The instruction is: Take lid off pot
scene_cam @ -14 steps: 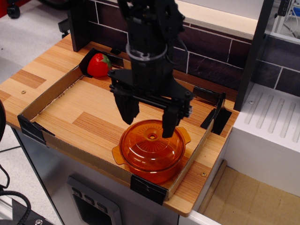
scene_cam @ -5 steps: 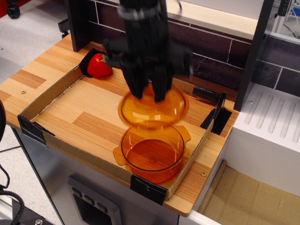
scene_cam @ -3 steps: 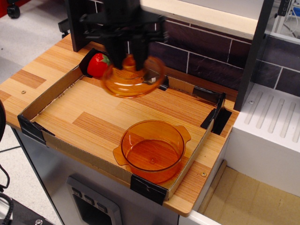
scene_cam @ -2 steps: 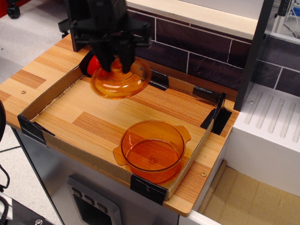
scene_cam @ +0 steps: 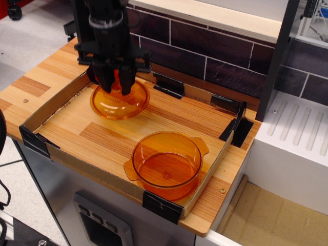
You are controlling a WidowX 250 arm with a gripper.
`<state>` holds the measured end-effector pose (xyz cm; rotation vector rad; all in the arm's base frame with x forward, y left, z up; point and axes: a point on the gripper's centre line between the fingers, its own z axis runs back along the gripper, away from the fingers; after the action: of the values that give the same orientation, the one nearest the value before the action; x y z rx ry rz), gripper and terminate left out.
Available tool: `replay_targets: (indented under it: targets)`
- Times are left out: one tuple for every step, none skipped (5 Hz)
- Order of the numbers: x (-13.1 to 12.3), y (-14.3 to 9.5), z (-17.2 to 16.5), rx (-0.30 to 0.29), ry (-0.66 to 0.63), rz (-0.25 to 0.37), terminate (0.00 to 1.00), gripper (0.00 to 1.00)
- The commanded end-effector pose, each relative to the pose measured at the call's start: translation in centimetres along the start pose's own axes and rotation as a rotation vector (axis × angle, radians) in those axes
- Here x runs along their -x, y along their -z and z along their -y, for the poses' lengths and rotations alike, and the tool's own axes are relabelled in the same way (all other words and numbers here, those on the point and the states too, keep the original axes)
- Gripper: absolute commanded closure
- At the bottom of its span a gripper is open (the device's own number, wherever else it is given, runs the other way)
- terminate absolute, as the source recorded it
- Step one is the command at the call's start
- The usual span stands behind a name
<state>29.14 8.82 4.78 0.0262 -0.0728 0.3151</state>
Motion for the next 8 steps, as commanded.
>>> replay_targets:
  targets:
    - [-0.1, 2.2, -0.6, -0.061, 0.006, 0.043, 0.00, 1.00]
    - [-0.1, 0.1, -0.3, 0.001, -0.021, 0.019, 0.00, 0.00]
    - [-0.2, -0.8, -0.2, 0.014, -0.015, 0.036, 0.00, 0.00]
    - [-0.1, -2.5, 0.1, 0.023, -0.031, 0.063, 0.00, 0.00]
    - [0.5, -5.3, 1.0, 0.031, -0.018, 0.097, 0.00, 0.00]
    - [0.7, -6.9, 1.7, 0.032, -0.014, 0.094, 0.00, 0.00]
    - [0.7, -6.9, 1.7, 0.032, -0.014, 0.094, 0.00, 0.00]
    - [0.7, -6.9, 1.7, 0.032, -0.014, 0.094, 0.00, 0.00]
